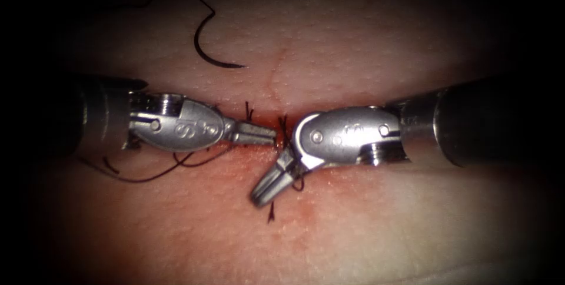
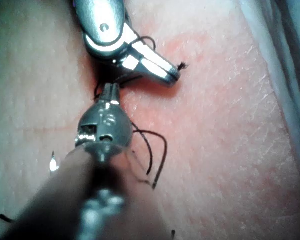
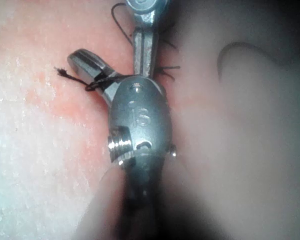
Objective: Wound Closure
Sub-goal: With the right hand, pickup the suture tail, then pull the right hand up and the left hand down to secure the thread, then loop the right tool counter-clockwise one time with the suture, then with the right jaws, grab the suture end.
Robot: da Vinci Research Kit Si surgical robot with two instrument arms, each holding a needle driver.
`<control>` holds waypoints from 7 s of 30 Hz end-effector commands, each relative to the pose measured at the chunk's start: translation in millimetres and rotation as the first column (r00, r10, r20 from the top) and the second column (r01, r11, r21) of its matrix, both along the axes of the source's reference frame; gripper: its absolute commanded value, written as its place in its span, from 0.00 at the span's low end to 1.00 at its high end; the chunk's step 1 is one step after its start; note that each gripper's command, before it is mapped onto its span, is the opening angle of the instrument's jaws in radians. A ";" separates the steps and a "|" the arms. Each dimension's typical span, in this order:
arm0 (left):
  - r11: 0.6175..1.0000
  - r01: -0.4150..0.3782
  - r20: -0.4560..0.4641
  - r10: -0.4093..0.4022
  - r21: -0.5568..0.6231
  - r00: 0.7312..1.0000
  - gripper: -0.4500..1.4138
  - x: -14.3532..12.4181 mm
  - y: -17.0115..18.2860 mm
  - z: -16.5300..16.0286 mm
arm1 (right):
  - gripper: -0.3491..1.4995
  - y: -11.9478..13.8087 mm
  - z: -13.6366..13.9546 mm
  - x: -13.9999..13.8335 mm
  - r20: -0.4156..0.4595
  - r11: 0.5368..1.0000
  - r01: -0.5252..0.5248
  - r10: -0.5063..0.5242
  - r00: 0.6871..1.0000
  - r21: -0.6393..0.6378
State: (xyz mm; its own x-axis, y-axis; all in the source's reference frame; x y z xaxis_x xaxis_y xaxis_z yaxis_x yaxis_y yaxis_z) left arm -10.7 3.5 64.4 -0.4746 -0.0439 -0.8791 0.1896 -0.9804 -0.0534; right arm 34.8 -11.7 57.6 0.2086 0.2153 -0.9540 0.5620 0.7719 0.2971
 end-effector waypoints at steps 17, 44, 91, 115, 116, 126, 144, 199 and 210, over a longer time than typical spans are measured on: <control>1.000 0.004 -0.001 -0.004 0.013 1.000 0.00 0.4 -0.1 1.3 | 0.69 -1.1 0.1 0.3 0.006 0.999 0.051 -0.051 0.999 0.018; 1.000 0.001 -0.003 -0.001 0.014 1.000 0.00 0.4 -1.4 1.1 | 0.00 -2.2 1.5 -1.1 0.042 0.990 0.135 -0.134 0.990 -0.029; 0.983 -0.178 -0.016 0.179 0.045 0.984 0.00 3.6 -16.2 -7.5 | 0.00 11.9 4.6 -4.4 0.141 0.946 -0.321 0.325 0.935 -0.055; 0.939 -0.332 0.094 0.324 0.087 0.941 0.00 1.1 -18.2 -9.1 | 0.00 13.8 6.4 -6.3 0.230 0.828 -0.492 0.551 0.802 -0.269; 0.946 -0.313 0.100 0.305 0.081 0.947 0.00 1.0 -17.4 -9.5 | 0.00 13.2 6.2 -6.0 0.200 0.829 -0.502 0.551 0.810 -0.246; 0.977 -0.213 0.078 0.214 -0.015 0.974 0.00 1.3 -10.2 -13.0 | 0.85 12.3 3.5 -8.3 0.132 0.696 -0.694 0.717 0.685 -0.184; 0.965 -0.223 0.027 0.228 -0.137 0.973 0.00 1.2 2.8 -14.3 | 0.00 8.0 0.4 -3.7 -0.006 0.692 -0.710 0.715 0.699 -0.134; 0.989 -0.021 -0.092 0.008 -0.145 0.996 0.00 -0.6 1.2 -0.4 | 0.15 -2.1 -2.6 -2.2 0.469 -0.226 -0.973 0.856 -0.216 -0.035; 0.989 -0.019 -0.085 0.006 -0.146 0.996 0.00 -1.3 0.5 -0.6 | 0.59 -1.5 -0.6 -2.4 0.566 -0.316 -0.943 0.762 -0.315 -0.099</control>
